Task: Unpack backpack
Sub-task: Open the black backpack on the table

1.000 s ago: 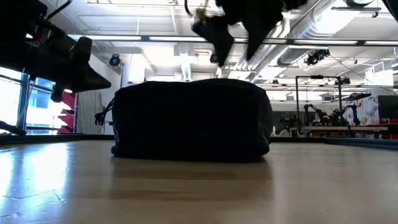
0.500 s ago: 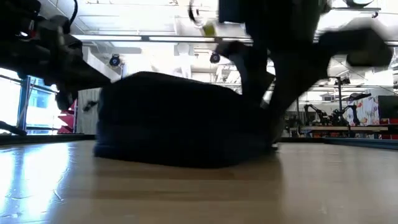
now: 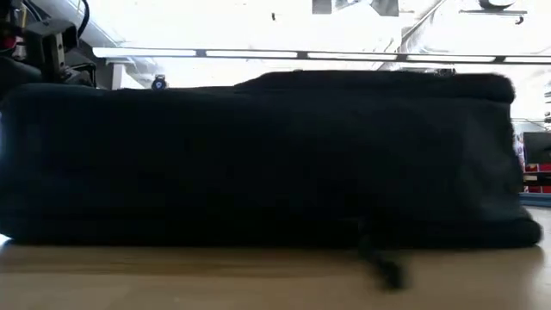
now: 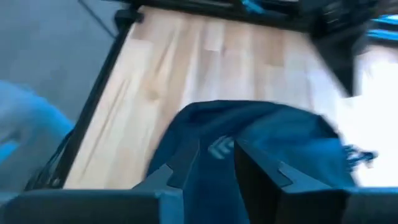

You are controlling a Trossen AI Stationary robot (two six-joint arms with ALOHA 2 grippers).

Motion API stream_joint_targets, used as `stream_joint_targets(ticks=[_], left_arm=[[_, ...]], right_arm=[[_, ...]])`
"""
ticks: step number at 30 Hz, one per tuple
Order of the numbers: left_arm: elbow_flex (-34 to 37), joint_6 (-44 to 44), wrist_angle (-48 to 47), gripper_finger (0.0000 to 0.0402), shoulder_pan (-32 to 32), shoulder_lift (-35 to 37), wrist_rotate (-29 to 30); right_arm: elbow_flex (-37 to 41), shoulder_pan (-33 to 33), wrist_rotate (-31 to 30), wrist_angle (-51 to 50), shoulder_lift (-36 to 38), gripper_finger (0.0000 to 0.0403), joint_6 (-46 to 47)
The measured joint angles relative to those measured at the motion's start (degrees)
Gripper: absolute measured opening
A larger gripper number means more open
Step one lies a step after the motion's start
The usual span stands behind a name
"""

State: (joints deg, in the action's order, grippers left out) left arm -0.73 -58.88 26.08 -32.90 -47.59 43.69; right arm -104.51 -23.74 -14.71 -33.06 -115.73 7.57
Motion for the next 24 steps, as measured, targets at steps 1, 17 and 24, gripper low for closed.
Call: stream_joint_targets(ticks=[1, 17, 24], left_arm=[[0.0, 0.0, 1.1, 0.0004, 0.0, -1.0, 0.1], [-3.8, 7.5, 21.0, 0.0141, 4.9, -22.1, -3.2], [-6.0, 7.5, 20.8, 0.0188, 13.6, -28.7, -12.6]], right_arm=[[-0.5, 0.5, -0.1, -1.5, 0.0, 0.0103, 0.4], [13.6, 20.5, 17.8, 7.5, -0.1, 0.0219, 2.8], [17.9, 23.3, 21.2, 9.4, -0.5, 0.0226, 2.6]])
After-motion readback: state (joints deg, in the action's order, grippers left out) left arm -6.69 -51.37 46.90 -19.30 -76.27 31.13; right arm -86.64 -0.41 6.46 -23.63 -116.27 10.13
